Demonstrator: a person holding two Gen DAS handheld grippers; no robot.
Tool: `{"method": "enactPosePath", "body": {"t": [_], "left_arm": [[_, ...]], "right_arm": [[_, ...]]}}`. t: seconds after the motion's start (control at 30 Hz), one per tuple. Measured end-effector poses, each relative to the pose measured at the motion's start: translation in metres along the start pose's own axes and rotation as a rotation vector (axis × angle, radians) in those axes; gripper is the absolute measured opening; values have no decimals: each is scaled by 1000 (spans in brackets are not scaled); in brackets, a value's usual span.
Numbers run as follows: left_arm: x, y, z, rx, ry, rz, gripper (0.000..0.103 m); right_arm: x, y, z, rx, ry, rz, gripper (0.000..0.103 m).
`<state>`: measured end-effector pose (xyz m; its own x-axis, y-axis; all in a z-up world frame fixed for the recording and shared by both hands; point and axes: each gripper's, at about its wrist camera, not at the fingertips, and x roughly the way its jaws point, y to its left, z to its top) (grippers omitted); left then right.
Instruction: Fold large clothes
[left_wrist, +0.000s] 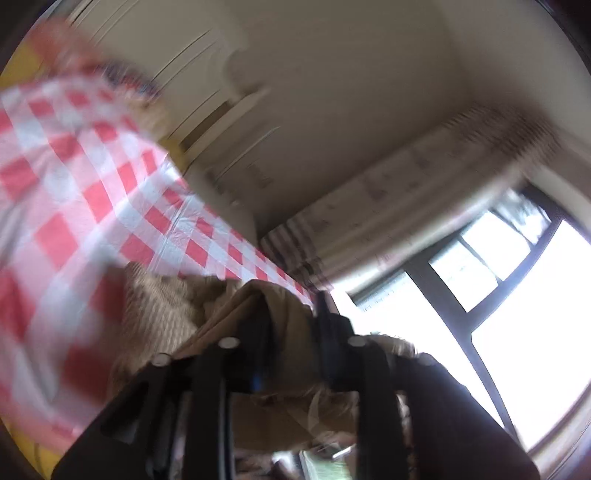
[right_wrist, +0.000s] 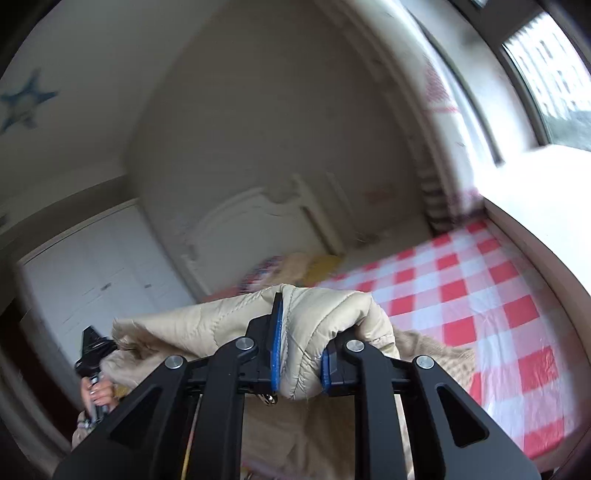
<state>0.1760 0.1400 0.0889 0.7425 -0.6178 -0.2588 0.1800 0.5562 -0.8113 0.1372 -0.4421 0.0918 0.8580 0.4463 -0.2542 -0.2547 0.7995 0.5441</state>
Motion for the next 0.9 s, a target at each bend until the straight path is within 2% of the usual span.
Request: {"method": "enactPosePath", "body": {"t": [0.03, 0.07, 0.1, 0.13, 0.17, 0.23, 0.3, 0.37, 0.47, 0.57, 0.63, 0.73, 0.8, 0.87, 0.9], "left_arm": [[24, 10, 22, -53, -11, 35, 62], [39, 19, 37, -82, -36, 76, 73], [54, 31, 53, -115, -73, 137, 83], [65, 43, 65, -143, -99, 181, 83], [73, 54, 74, -168, -116, 216, 83], [81, 76, 82, -236, -140, 293, 83], [82, 81, 77, -225, -134, 313, 83], [83, 71, 71, -137, -127, 372, 83], [99, 36, 54, 56, -112, 449, 83], [130, -15, 27, 267, -78, 497, 87], [164, -55, 3, 443, -75, 553, 96], [220, -84, -28, 607, -36, 630, 99], [256, -82, -43, 652, 20, 709, 99], [287, -64, -55, 659, 78, 780, 99], [302, -49, -61, 667, 96, 830, 99]], "right_arm": [[29, -14, 12, 53, 45, -51, 19], [58, -31, 21, 109, 94, -97, 19], [77, -48, 23, 175, 132, -115, 24], [98, -69, 24, 269, 179, -119, 42], [111, -85, 22, 339, 204, -127, 54], [112, -102, 19, 367, 129, -181, 87], [96, -104, 20, 338, 30, -202, 89], [86, -99, 24, 295, -5, -177, 89], [85, -70, 30, 180, 2, -170, 89], [100, -13, 29, 13, 43, -137, 89], [126, 30, 20, -142, 81, -167, 89], [169, 70, -5, -297, 173, -238, 89], [207, 80, -33, -378, 268, -299, 89], [243, 77, -69, -493, 359, -392, 89], [272, 67, -104, -604, 455, -469, 92]]}}
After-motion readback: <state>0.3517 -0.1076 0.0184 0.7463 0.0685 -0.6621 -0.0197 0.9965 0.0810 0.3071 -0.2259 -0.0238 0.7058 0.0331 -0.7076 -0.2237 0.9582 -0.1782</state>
